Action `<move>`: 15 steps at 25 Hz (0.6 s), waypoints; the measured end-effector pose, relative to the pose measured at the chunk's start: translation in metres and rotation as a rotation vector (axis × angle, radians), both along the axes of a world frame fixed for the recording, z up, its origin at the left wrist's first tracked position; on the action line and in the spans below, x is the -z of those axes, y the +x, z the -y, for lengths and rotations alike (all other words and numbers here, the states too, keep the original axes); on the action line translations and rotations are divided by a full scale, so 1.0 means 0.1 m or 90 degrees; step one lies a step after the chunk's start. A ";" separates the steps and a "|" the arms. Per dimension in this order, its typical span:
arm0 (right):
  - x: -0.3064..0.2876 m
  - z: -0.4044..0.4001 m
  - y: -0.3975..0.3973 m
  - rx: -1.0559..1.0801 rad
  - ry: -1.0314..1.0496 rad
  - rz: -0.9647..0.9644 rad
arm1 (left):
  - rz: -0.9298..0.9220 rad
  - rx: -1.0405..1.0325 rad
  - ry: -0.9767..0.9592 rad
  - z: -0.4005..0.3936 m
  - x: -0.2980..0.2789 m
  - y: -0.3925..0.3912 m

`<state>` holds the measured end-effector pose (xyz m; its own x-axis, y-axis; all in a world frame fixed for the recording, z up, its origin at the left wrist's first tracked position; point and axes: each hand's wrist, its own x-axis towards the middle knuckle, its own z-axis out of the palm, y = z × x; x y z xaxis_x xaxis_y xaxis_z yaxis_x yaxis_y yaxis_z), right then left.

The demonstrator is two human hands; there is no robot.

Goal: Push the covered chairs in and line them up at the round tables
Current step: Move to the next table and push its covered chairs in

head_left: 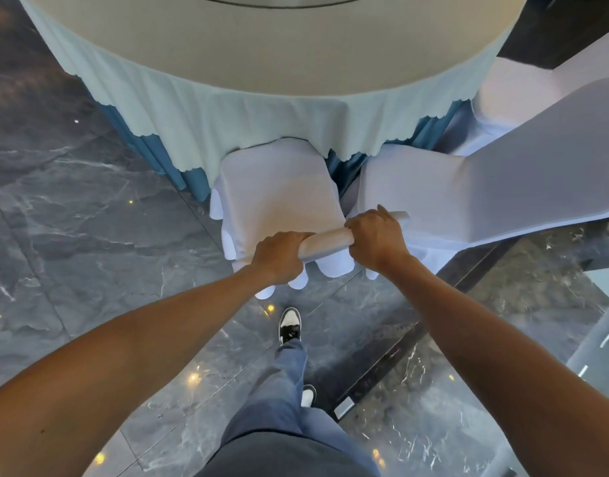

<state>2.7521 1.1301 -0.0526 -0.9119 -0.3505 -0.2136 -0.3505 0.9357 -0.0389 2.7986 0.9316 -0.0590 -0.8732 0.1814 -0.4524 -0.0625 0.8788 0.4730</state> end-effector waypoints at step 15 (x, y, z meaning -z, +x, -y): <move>-0.04 0.45 -1.52 -0.004 -0.042 0.038 | -0.013 -0.073 -0.024 0.32 -0.10 -1.38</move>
<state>2.5998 1.0852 -0.0484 -0.8963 -0.3706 -0.2435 -0.3509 0.9285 -0.1216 2.6605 0.8996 -0.0493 -0.8963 0.0628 -0.4391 -0.1543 0.8839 0.4415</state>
